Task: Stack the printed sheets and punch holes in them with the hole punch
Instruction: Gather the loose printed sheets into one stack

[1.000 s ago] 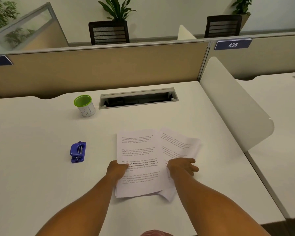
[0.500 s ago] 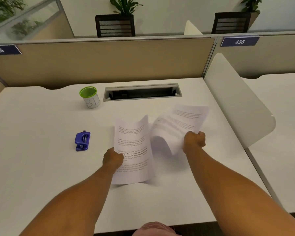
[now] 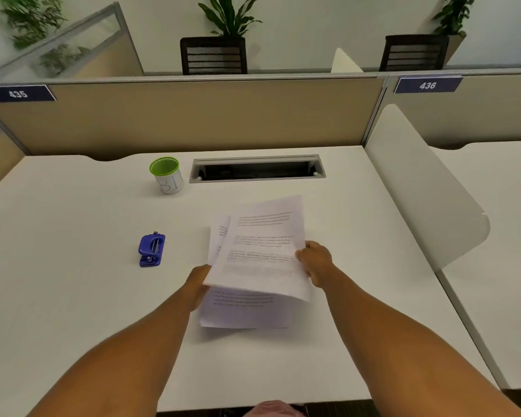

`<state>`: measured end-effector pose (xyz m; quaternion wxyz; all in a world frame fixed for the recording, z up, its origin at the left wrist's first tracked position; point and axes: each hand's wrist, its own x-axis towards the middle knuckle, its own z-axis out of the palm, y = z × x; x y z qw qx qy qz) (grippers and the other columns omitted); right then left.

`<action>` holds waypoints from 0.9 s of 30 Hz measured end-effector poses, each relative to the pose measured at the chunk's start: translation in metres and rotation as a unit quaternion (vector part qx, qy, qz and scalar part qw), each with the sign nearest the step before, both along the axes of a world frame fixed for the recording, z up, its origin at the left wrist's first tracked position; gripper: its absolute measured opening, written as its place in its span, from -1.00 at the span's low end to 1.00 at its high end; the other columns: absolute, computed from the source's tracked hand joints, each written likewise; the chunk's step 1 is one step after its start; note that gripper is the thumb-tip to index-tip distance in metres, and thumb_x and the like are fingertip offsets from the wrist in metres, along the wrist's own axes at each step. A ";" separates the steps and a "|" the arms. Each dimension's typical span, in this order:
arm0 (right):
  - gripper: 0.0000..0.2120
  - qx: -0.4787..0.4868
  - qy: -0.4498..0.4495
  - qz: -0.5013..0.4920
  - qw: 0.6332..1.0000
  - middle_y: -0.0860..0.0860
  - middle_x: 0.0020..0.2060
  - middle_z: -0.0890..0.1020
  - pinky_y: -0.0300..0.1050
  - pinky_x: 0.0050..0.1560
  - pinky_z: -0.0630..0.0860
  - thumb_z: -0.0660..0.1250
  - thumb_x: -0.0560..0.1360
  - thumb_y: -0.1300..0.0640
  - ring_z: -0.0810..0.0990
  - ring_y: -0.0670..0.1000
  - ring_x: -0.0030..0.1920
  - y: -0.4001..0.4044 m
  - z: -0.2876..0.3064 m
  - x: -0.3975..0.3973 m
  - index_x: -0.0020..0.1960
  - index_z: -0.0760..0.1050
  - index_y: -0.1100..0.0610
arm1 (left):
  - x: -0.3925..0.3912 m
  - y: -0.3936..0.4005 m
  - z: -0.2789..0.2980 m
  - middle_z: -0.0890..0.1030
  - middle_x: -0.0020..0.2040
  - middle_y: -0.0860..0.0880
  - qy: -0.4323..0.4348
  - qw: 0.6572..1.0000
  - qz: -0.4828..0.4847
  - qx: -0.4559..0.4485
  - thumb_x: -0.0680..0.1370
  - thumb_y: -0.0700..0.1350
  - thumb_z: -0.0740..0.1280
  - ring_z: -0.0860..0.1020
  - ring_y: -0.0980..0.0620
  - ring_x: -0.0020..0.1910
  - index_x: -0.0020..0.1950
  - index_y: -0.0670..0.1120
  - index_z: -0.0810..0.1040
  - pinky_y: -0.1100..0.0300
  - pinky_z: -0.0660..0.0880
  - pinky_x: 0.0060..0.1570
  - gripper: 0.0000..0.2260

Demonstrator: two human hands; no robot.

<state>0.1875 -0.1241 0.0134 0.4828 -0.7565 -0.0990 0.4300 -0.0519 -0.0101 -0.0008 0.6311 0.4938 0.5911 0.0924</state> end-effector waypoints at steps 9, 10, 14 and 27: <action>-0.65 -0.011 -0.014 0.054 0.998 0.08 0.00 0.64 0.03 -0.07 0.62 0.13 0.44 0.38 0.64 0.15 -0.03 0.003 -0.009 -0.017 0.11 0.54 0.14 | 0.000 -0.003 0.002 0.72 0.03 -0.08 -0.047 0.998 -0.008 -0.050 0.54 0.18 0.33 0.67 -0.12 0.02 0.12 -0.03 0.62 0.00 0.59 0.00 -0.67; -0.65 -0.010 -0.017 0.057 0.998 0.07 -0.01 0.64 0.01 -0.10 0.62 0.13 0.44 0.38 0.64 0.14 -0.04 0.003 -0.008 -0.018 0.11 0.54 0.13 | 0.000 -0.004 0.002 0.72 0.03 -0.07 -0.041 0.998 -0.020 -0.034 0.52 0.13 0.39 0.68 -0.10 -0.01 0.13 -0.04 0.62 0.01 0.60 -0.01 -0.69; -0.66 -0.015 -0.019 0.067 0.997 0.02 -0.05 0.63 -0.17 -0.32 0.52 0.12 0.44 0.36 0.62 0.06 -0.12 0.000 -0.006 -0.021 0.08 0.52 0.08 | 0.002 -0.005 0.004 0.71 0.07 -0.09 -0.070 0.997 -0.028 -0.017 0.51 -0.09 0.46 0.68 -0.13 0.01 0.22 -0.09 0.60 -0.09 0.60 0.09 -0.70; -0.58 -0.111 0.134 0.060 0.983 0.13 -0.07 0.63 -0.02 -0.15 0.61 0.30 0.51 -0.19 0.65 0.11 -0.16 -0.012 -0.010 -0.016 0.03 0.44 0.19 | 0.023 0.012 0.044 0.69 0.05 -0.24 -0.216 0.961 -0.024 -0.169 0.43 -0.18 0.42 0.69 -0.22 -0.12 0.15 -0.20 0.62 -0.04 0.63 -0.19 -0.70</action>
